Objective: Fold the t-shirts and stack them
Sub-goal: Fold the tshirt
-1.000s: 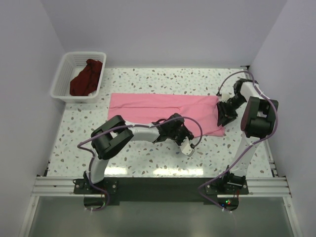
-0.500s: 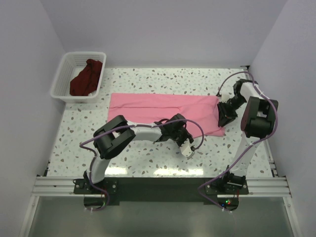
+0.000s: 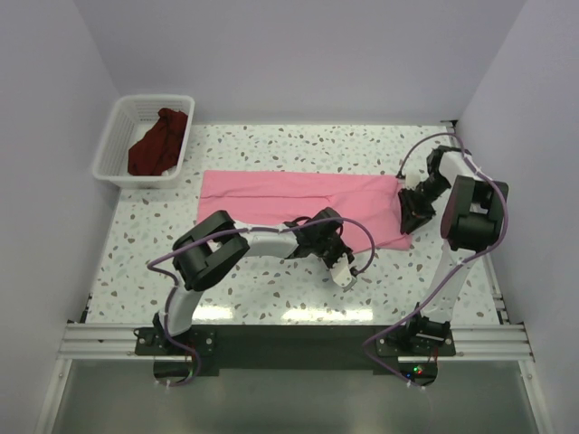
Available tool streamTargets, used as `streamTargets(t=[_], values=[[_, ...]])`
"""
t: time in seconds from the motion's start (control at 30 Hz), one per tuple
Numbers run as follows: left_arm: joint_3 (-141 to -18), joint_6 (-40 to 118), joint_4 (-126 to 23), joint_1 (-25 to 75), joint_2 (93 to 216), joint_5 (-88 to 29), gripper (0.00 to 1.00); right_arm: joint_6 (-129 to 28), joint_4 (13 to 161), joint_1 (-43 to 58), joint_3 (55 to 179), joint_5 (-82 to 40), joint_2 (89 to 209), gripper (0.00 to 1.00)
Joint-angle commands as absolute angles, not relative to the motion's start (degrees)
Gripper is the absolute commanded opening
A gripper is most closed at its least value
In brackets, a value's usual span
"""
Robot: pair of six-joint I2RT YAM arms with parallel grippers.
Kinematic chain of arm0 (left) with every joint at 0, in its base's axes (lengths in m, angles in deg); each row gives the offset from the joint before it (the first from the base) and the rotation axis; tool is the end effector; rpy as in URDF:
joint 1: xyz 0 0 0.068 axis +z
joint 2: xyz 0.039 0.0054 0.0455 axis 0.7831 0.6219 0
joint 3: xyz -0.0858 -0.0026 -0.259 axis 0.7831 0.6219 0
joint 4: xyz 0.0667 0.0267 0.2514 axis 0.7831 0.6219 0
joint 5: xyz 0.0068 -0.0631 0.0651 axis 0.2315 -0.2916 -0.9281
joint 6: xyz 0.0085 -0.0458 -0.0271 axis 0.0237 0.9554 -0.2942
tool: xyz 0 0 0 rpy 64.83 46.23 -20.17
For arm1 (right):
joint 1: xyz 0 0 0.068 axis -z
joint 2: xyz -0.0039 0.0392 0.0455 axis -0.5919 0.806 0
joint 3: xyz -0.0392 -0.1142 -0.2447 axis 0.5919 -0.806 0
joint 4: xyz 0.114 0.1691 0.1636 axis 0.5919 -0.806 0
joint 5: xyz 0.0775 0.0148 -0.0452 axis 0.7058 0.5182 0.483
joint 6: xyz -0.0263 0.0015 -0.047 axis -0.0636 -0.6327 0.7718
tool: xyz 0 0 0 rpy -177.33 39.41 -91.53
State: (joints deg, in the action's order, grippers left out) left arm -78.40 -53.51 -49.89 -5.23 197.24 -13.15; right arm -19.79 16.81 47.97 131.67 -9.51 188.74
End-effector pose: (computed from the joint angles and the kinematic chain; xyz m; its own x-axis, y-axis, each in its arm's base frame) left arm 0.2224 -0.3666 0.1284 0.8383 0.3569 -0.4122 0.5452 -0.5621 0.6219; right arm 0.3703 -0.0650 0.1625 -0.9801 -0.1914 0.0523 -0.1593 0.9164 0.3671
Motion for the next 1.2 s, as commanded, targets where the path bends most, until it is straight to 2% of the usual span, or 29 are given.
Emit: streamTargets(t=[0.0,0.1,0.13,0.17,0.4,0.7,1.17], values=[[-80.26,-54.19,-48.03,-5.67,198.23,-11.51,0.13,-20.18,17.39,47.98,131.7,-10.52,189.04,0.27],[-80.35,-53.49,-48.3,-5.67,198.05,-11.42,0.03,-19.74,16.77,48.07,132.22,-9.29,188.78,0.13],[-80.35,-53.13,-48.64,-5.67,197.61,-11.25,0.0,-19.83,15.99,47.98,132.92,-8.94,188.69,0.04],[-80.35,-52.52,-48.74,-5.5,197.26,-10.9,0.0,-19.74,15.63,48.07,133.37,-7.98,188.43,0.0],[-83.59,-36.47,-50.85,-1.99,194.01,-4.58,0.0,-20.35,13.78,47.98,137.23,-4.81,187.55,0.0],[-89.92,-23.09,-51.02,2.85,194.53,0.53,0.0,-22.55,13.08,47.98,143.03,-1.64,189.12,0.0],[-92.65,-14.11,-58.4,9.27,197.7,-2.8,0.0,-28.7,13.52,47.11,161.92,3.98,199.58,0.0]])
